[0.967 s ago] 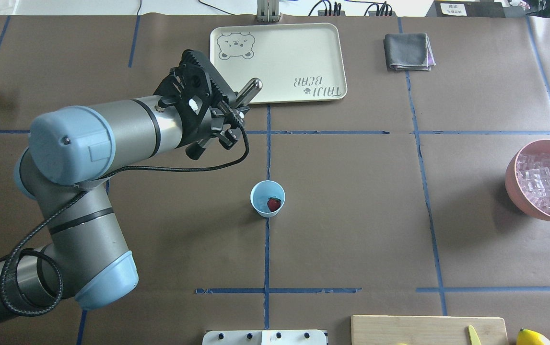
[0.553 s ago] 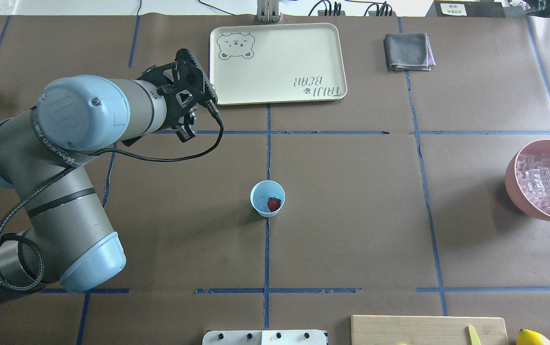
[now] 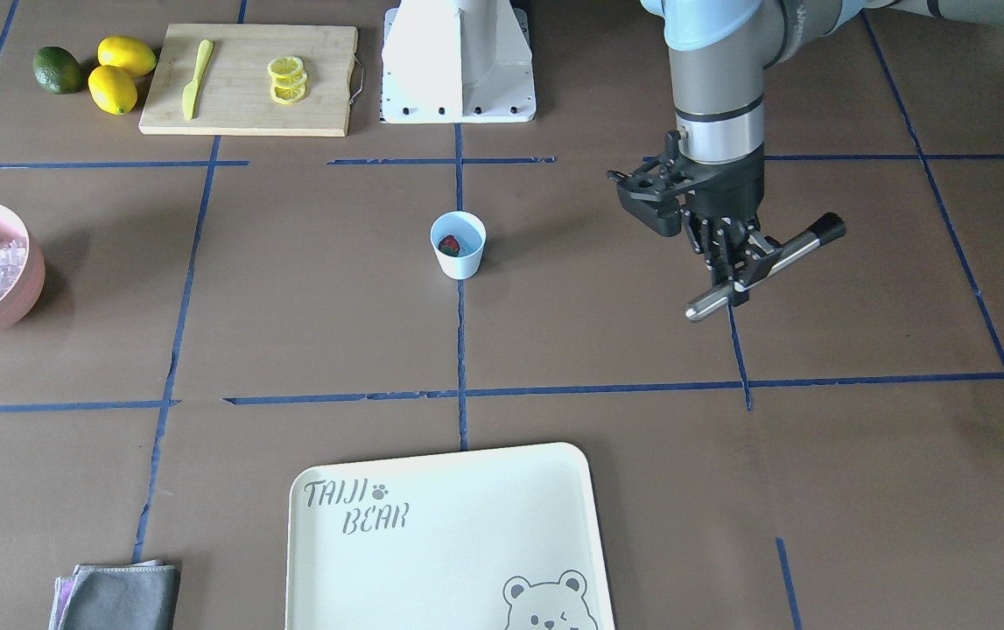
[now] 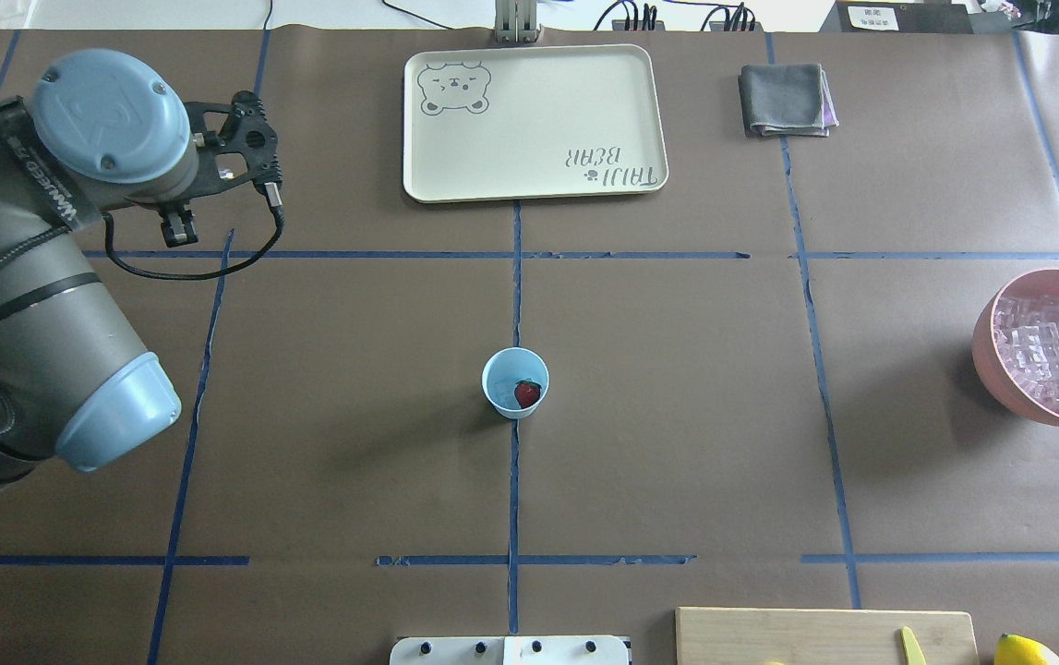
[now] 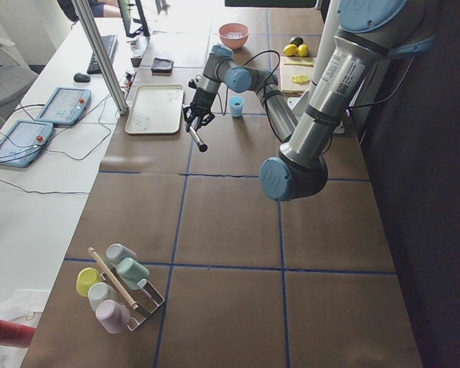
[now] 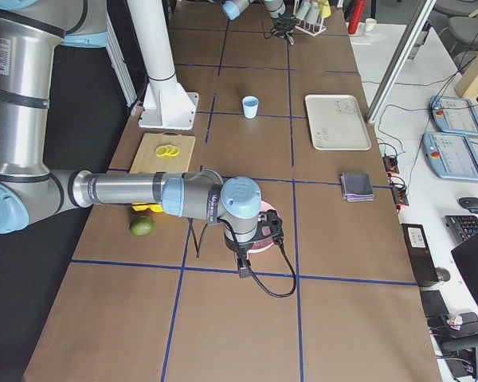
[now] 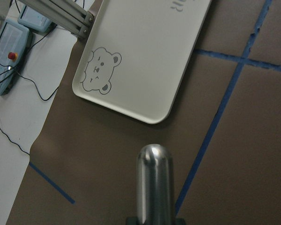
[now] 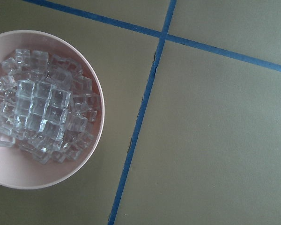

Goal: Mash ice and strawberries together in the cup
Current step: 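Lift the pestle out of the cup and carry it back with the left gripper, then move the held pestle with the left gripper toward the white rack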

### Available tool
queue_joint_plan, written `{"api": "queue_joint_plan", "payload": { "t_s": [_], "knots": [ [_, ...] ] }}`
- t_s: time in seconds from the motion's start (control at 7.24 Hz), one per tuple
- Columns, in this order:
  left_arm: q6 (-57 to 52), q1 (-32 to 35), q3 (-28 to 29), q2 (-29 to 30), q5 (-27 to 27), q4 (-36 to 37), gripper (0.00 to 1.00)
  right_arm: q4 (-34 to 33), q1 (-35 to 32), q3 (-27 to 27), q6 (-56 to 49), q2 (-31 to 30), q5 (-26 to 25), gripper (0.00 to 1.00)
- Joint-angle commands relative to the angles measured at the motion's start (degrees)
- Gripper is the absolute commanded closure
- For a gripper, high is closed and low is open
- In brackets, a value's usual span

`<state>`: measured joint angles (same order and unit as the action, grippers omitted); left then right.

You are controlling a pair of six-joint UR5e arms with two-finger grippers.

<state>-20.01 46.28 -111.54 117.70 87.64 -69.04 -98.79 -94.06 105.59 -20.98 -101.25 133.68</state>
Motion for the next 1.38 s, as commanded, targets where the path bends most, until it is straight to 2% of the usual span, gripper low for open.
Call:
{"api": "queue_joint_plan", "payload": {
  "t_s": [0.0,0.14,0.28,0.55,0.69,0.83,0.97,1.11,1.24],
  "knots": [
    [-5.92,11.4,3.32,-4.13,10.36,1.45,1.0,0.0,0.01,-0.04,-0.12,0.0,0.0,0.0],
    [-3.91,18.95,5.35,-6.84,20.71,1.27,1.0,0.0,0.01,-0.04,-0.12,0.0,0.0,0.0],
    [-1.98,24.07,6.85,-8.26,24.56,1.36,1.0,0.0,0.01,0.05,-0.12,0.0,0.0,0.0],
    [6.52,26.75,8.79,-12.2,25.56,0.84,1.0,0.0,0.01,0.05,-0.21,0.0,0.0,0.0],
    [10.13,26.93,8.71,-14.84,29.74,0.31,1.0,0.0,0.01,0.05,-0.21,-0.09,0.0,0.0],
    [15.82,26.94,7.84,-17.91,32.74,-2.3,1.0,0.0,-0.07,0.05,-0.21,-0.09,0.0,0.0],
    [26.32,26.76,7.92,-20.2,33.9,-6.94,1.0,0.0,0.01,0.05,-0.21,-0.09,0.0,0.0],
    [39.13,26.59,8.09,-20.92,35.74,-8.38,0.92,0.0,-0.07,0.05,-0.21,-0.09,0.0,0.0],
    [39.69,26.41,8.88,-24.06,35.85,-14.05,0.92,0.0,-0.07,0.22,-0.21,-0.09,0.0,0.0]
  ]
}}
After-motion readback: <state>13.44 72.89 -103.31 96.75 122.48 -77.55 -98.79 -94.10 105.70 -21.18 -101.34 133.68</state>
